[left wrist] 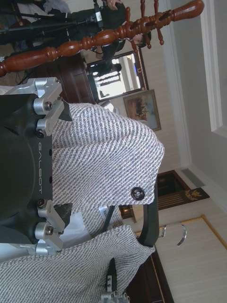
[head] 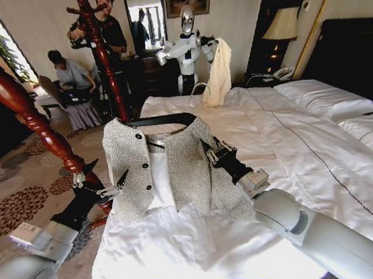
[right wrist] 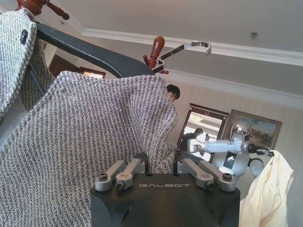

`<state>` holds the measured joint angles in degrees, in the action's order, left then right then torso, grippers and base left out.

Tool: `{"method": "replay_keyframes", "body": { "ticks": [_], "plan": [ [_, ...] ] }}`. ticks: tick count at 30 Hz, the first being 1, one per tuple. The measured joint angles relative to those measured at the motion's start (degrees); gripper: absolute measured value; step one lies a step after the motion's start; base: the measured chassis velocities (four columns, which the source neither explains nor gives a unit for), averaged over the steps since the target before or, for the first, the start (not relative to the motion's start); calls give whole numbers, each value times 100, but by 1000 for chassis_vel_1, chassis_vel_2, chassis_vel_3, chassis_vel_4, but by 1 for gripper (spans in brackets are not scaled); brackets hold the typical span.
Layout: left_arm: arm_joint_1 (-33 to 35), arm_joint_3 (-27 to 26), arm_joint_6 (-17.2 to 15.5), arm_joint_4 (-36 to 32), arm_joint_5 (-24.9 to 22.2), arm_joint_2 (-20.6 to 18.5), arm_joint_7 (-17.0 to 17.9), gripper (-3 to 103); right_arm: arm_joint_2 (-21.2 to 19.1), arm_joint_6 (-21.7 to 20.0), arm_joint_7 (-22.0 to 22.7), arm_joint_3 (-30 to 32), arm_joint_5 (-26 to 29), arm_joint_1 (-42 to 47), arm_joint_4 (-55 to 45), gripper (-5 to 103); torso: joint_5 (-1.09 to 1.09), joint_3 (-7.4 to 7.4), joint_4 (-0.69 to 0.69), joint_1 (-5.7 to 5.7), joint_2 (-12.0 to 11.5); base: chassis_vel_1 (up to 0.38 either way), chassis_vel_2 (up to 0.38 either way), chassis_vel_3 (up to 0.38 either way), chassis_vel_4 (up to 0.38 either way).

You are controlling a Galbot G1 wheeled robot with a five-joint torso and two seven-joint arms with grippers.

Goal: Pick up the clothes from the bed and hang them on the clothes hanger.

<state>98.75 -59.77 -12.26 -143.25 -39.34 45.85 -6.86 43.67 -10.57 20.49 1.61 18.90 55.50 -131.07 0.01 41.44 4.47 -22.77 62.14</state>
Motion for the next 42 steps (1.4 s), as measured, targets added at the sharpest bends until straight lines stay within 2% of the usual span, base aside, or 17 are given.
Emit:
{"method": "replay_keyframes", "body": {
  "ticks": [1,3,4,6,8,9,10,12,16,19,21,22,24,26,35,40,42],
  "plan": [
    [0,0,0,0,0,0,0,99,0,0,0,0,0,0,0,24,0,0,0,0,0,0,0,0,0],
    [-64,46,-92,0,-228,-114,40,78,-45,43,-58,39,-88,91,-2,24,-1,0,-1,0,0,0,0,0,0],
    [-64,46,-92,0,-228,-114,40,78,-45,43,-58,39,-88,91,-2,24,-1,0,-1,0,0,0,0,0,0],
    [-132,-12,-161,0,-534,-324,126,68,-50,82,-116,49,-139,101,-4,24,0,0,0,0,0,0,0,0,0],
    [-153,-38,-196,0,-654,-423,154,68,-51,94,-135,51,-158,103,-3,24,-1,0,-1,0,0,0,0,0,0],
    [-177,-69,-229,0,-780,-532,180,62,-49,114,-160,52,-188,107,0,24,0,0,0,0,0,0,0,0,0],
    [-222,-101,-264,0,-946,-697,220,51,-46,135,-182,53,-208,112,5,24,0,0,0,0,0,0,0,0,0],
    [-252,-108,-277,0,-1043,-782,244,51,-46,141,-187,54,-211,112,6,24,0,0,0,0,0,0,0,0,0],
    [-411,-87,-318,1,-1418,-1031,308,30,-33,156,-216,59,-211,99,8,24,0,0,0,0,0,0,0,0,0],
    [-447,-101,-318,1,-1552,-1088,310,24,-32,159,-221,68,-213,99,18,24,-1,0,0,0,0,0,0,0,0],
    [-470,-204,-319,1,-1763,-1222,310,14,-32,179,-230,70,-245,100,68,24,-1,0,0,0,0,0,0,0,0],
    [-470,-204,-319,1,-1763,-1222,310,14,-32,179,-230,70,-245,100,68,24,-1,0,0,0,0,0,0,0,0],
    [-467,-388,-317,1,-1901,-1406,309,4,-32,213,-249,70,-346,100,159,24,0,0,0,0,0,0,0,0,0],
    [-431,-665,-311,0,-2083,-1615,338,1,-30,264,-256,73,-514,111,294,24,0,0,0,0,0,0,0,0,0],
    [-310,-1357,-313,0,-2511,-1949,450,1,-58,461,-259,189,-957,254,685,24,-1,0,0,0,0,0,0,0,0],
    [-333,-1605,-313,0,-2774,-2164,461,1,-105,625,-380,225,-1344,391,835,24,0,0,0,0,0,0,0,0,0],
    [-401,-1680,-312,1,-3014,-2382,469,1,-109,681,-434,219,-1485,442,871,24,0,0,0,0,0,0,0,0,0]
  ]
}}
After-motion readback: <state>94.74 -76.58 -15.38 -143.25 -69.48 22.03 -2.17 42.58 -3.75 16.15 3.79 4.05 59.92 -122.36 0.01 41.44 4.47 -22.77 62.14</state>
